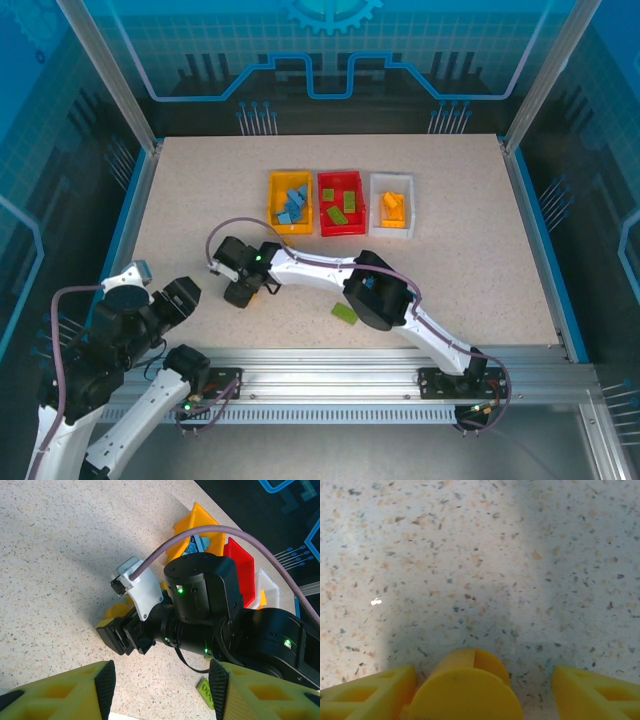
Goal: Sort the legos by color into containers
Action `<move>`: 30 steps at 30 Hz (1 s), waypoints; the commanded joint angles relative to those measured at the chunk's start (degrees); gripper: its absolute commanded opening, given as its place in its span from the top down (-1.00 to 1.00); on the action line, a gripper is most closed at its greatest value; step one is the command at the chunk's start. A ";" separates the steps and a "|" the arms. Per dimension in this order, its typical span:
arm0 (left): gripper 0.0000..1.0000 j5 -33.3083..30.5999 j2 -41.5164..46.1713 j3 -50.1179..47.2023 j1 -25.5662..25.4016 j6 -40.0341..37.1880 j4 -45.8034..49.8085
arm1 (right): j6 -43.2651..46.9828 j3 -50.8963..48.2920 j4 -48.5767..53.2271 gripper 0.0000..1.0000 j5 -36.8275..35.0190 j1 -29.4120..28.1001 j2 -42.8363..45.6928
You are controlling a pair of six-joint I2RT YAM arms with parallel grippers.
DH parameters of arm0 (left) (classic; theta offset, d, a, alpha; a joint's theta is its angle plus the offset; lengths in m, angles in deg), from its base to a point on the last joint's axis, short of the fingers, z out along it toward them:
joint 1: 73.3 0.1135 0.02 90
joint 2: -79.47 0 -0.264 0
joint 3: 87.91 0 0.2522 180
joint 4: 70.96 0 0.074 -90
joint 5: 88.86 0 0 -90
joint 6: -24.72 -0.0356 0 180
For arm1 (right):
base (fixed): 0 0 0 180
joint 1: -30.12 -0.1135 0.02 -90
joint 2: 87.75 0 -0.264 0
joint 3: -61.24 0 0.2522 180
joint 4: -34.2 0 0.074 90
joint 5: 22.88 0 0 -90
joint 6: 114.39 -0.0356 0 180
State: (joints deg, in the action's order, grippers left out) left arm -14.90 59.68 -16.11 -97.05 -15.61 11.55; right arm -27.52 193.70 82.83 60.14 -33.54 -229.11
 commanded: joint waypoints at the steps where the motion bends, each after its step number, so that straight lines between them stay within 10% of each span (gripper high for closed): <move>1: -0.12 1.62 0.37 -0.19 0.37 0.96 0.07 | -1.99 -2.40 0.81 -0.40 -0.93 1.09 1.09; 21: -0.15 11.96 -4.31 -5.97 0.37 -2.30 -9.77 | -10.39 -22.90 -8.91 0.32 -6.84 1.71 25.89; 30: -0.13 25.65 -20.06 -7.45 -0.38 -2.99 -30.76 | -20.76 -39.76 -5.66 0.38 -12.08 17.91 49.98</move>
State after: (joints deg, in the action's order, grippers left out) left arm 3.90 44.38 -23.43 -97.05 -17.40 -8.21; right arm -43.04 158.31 74.81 50.76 -21.78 -181.48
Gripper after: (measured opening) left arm 0.565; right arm 0.440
